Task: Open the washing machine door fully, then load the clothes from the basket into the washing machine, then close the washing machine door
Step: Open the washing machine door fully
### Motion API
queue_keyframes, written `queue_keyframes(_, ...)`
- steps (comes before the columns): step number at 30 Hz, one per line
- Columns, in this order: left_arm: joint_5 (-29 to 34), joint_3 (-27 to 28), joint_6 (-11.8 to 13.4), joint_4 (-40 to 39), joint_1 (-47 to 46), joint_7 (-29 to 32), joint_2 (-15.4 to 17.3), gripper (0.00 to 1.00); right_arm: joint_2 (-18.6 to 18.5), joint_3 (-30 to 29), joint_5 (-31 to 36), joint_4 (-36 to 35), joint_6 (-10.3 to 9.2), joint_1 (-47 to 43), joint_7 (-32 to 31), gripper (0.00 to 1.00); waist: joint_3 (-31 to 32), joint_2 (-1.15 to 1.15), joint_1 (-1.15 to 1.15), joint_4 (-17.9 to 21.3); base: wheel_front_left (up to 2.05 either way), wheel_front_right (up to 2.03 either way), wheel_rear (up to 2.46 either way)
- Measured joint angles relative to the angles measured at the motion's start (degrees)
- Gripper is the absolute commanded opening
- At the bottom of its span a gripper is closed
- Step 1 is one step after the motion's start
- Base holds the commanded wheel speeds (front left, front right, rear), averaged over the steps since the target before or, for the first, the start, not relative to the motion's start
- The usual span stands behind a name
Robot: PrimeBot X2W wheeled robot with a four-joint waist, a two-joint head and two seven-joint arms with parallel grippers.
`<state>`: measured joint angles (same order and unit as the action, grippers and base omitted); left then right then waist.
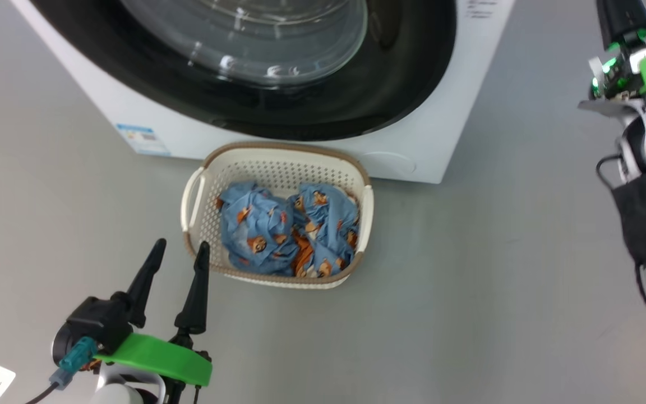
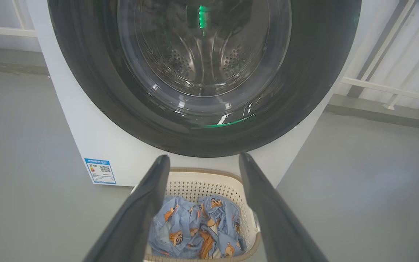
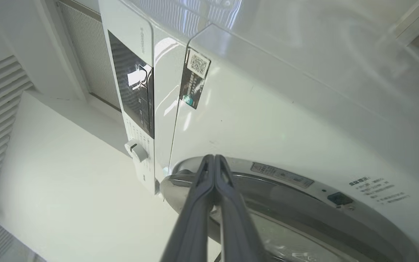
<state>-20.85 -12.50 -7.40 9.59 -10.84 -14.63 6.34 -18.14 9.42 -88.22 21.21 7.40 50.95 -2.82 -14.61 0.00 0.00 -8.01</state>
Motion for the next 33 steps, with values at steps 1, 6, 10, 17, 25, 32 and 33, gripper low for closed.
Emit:
queue_keyframes(1, -0.3, -0.1, 0.0, 0.0, -0.1, 0.0, 0.0, 1.0, -0.4, 0.5, -1.2, 0.3, 0.0, 0.8, -2.1, 0.0, -0.4, 0.0, 0.0, -0.4, 0.0, 0.0, 0.0)
queue_keyframes(6, -0.8, -0.6, 0.0, 0.0, -1.0, 0.0, -0.1, 1.0, -1.9, 0.9, -4.5, 3.4, 0.0, 4.4, -10.0, 0.0, -2.3, 0.0, 0.0, -1.9, 0.0, 0.0, 0.0)
queue_keyframes(10, -1.3, -0.9, 0.0, -0.2, -2.0, 0.0, -0.3, 1.0, -1.9, 0.5, -7.3, 6.1, 0.0, 7.2, -15.5, 0.0, -4.0, 0.0, 0.0, -3.0, 0.0, 0.0, 0.0)
queue_keyframes(17, -1.7, -1.4, 0.0, -0.9, -3.6, 0.0, -0.5, 1.0, -2.2, -0.9, -8.3, 11.8, 0.0, 11.6, -21.2, 0.0, -7.0, 0.0, 0.0, -4.1, 0.0, 0.0, 0.0)
queue_keyframes(25, -2.1, -2.0, 0.0, -1.3, -5.5, 0.0, -0.6, 1.0, -2.2, -0.4, -7.6, 16.2, 0.0, 16.2, -25.5, 0.0, -10.1, 0.0, 0.0, -4.8, 0.0, 0.0, 0.0)
queue_keyframes(32, -2.5, -2.4, 0.0, -1.7, -7.1, 0.0, -1.5, 1.0, -2.0, 0.7, -6.4, 17.8, 0.0, 19.7, -26.9, 0.0, -12.3, 0.0, 0.01, -5.5, 0.0, 0.0, 0.0)
queue_keyframes(33, -2.6, -2.5, 0.0, -1.7, -7.1, 0.0, -1.6, 1.0, -1.9, 0.7, -6.0, 18.0, 0.0, 19.9, -27.0, 0.0, -12.6, 0.0, 0.0, -5.7, 0.0, 0.0, 0.0)
